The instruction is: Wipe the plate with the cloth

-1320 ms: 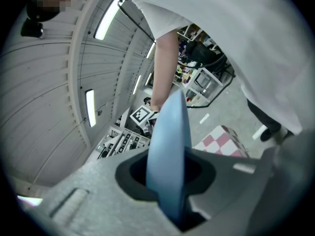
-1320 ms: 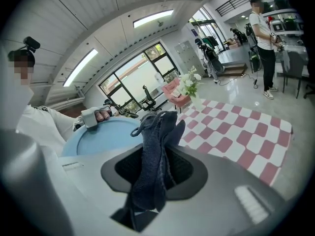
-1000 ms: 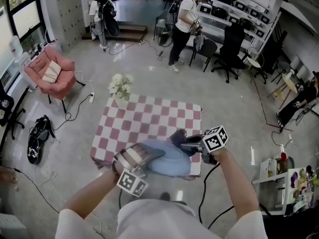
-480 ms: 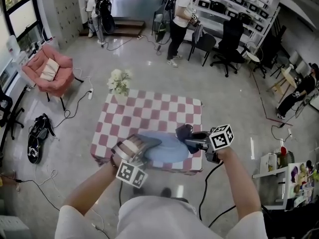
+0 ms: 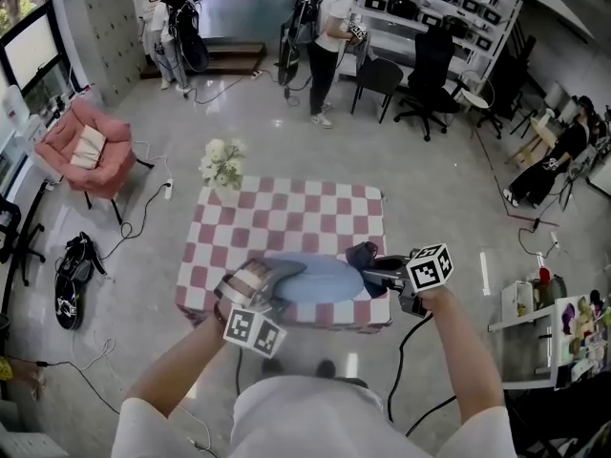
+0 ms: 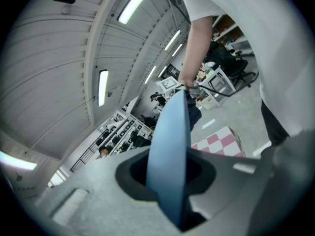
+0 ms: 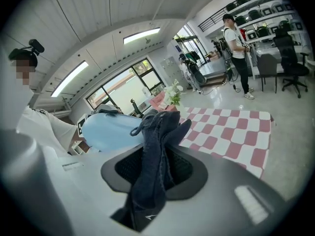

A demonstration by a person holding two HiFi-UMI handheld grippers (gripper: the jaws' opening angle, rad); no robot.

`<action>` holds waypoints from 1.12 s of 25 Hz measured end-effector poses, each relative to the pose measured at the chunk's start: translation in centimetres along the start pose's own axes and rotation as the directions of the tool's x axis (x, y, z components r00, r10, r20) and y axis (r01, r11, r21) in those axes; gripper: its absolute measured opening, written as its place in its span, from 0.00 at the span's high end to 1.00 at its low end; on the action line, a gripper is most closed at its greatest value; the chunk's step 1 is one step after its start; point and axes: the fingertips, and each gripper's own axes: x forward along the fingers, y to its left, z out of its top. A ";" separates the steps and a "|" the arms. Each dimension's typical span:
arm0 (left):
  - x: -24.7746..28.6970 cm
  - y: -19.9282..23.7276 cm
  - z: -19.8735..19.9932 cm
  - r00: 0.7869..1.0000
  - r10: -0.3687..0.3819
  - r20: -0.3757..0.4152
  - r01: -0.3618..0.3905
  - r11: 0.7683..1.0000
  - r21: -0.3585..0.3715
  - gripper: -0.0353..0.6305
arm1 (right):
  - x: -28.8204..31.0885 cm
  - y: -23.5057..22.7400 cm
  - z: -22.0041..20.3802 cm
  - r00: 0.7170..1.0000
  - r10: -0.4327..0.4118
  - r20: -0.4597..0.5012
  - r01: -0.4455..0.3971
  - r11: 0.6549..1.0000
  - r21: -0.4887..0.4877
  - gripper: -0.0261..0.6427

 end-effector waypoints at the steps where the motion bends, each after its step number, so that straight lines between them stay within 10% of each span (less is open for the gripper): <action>1: -0.1 0.3 -0.1 1.000 0.001 0.007 0.000 0.999 -0.035 0.84 | -0.1 -0.1 0.0 1.000 -0.007 0.009 0.007 1.000 0.002 0.79; 9: -0.5 2.4 -1.6 0.999 -0.004 0.042 0.016 0.957 -0.291 0.84 | -0.4 0.1 1.2 0.994 -0.016 0.105 0.015 1.000 0.013 0.79; 28: -2.0 4.4 -6.0 0.996 0.048 0.073 0.021 0.679 -0.734 0.84 | 2.9 1.1 -0.7 0.998 -0.045 0.050 0.046 0.999 -0.024 0.78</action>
